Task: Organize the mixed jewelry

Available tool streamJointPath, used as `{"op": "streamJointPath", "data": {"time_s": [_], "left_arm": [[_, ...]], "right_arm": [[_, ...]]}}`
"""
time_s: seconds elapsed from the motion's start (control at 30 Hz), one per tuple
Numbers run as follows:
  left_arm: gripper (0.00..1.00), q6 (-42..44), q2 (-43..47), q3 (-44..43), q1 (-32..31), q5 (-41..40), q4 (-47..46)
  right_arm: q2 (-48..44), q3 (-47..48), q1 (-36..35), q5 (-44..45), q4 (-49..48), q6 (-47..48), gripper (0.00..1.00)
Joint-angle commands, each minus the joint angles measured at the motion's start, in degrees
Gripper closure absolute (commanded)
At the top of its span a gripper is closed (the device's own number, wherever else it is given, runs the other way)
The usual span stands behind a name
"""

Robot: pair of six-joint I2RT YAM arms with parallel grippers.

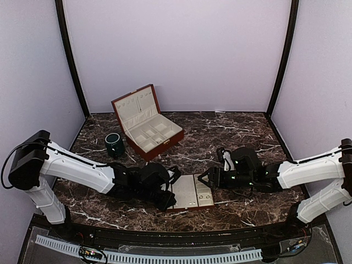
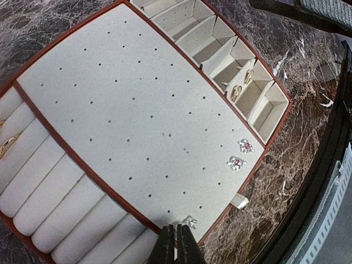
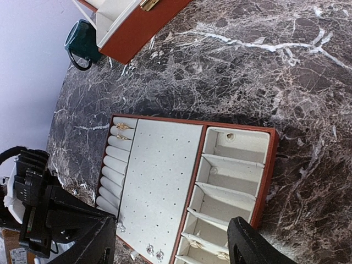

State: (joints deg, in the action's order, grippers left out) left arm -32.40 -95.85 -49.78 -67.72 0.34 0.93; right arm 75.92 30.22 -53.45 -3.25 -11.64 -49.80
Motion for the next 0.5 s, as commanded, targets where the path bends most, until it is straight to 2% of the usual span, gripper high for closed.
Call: {"op": "streamJointPath", "data": {"time_s": [0.0,0.13,0.4,0.47], "left_arm": [[0.94,-0.4,-0.2,-0.6,0.0,0.7,-0.3],[0.92,-0.6,1.3,-0.5,0.0,-0.3,0.3],[0.60,-2.7,10.6,1.8,0.1,-4.5,3.4],[0.55,-5.3,13.0,3.3,0.1,-5.4,5.5]], "right_arm": [[0.4,0.4,0.2,-0.3,-2.7,0.3,0.29],[0.1,0.4,0.2,-0.3,-2.7,0.1,0.29],[-0.2,1.5,0.2,0.6,-1.3,1.4,0.29],[-0.3,1.6,0.1,0.8,-1.1,1.5,0.29]]}}
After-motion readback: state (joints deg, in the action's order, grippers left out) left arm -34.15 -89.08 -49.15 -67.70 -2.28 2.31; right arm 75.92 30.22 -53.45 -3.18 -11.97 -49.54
